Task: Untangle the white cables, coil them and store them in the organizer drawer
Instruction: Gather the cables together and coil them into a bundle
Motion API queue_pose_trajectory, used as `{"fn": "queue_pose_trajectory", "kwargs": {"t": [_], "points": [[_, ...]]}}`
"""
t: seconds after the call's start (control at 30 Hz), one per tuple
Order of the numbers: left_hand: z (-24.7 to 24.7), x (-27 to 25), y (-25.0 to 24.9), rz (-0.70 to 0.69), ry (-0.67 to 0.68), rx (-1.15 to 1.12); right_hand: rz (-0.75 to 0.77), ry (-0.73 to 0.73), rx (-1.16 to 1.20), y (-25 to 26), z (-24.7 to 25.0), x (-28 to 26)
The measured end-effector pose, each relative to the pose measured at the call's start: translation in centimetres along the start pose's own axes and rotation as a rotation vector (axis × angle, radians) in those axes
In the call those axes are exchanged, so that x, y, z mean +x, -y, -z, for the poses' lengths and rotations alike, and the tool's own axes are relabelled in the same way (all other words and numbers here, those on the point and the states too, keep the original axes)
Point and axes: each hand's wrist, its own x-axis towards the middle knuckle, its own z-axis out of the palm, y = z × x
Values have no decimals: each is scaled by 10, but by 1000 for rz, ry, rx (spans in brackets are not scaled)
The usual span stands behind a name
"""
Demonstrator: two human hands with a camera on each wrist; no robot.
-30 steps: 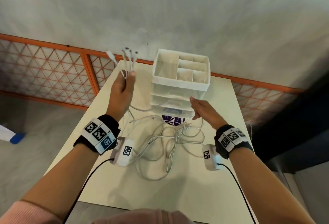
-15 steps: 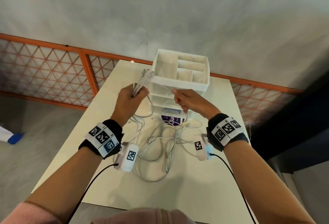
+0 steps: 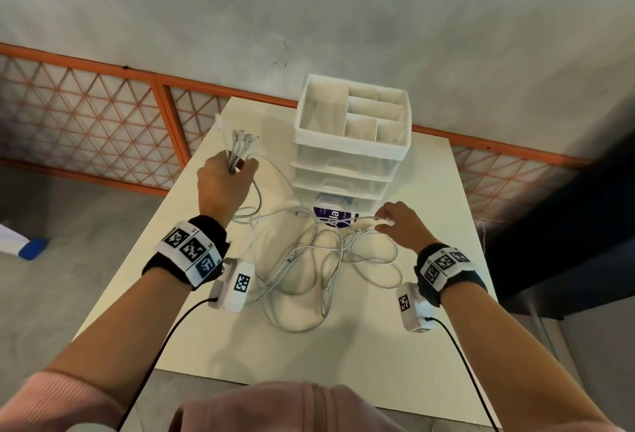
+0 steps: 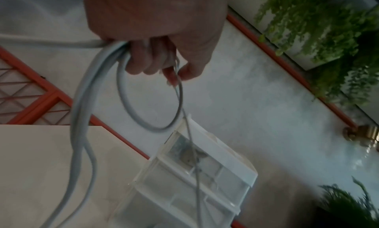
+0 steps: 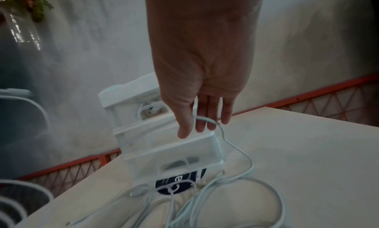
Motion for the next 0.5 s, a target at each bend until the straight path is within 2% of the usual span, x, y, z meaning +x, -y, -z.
{"fn": "queue_pose_trajectory", "kwargs": {"t": [0.13, 0.23, 0.27, 0.3, 0.4, 0.43, 0.5], "points": [[-13, -15, 6, -18, 202, 152, -6, -58, -64, -1, -18, -1], [-21, -22, 9, 0, 249, 160, 27, -145, -53, 2, -34, -4], [-23, -23, 9, 3, 253, 162, 47, -127, -11, 5, -38, -7], [-24, -23, 9, 3, 254, 165, 72, -46, 18, 8, -42, -10], [-25, -22, 9, -12, 251, 137, 109, 419, -9, 27, -59, -19], [-26, -22, 9, -16, 251, 129, 91, 508, -25, 31, -66, -20], [-27, -21, 9, -22, 264, 133, 23, 519, -166, 34, -79, -15]]}}
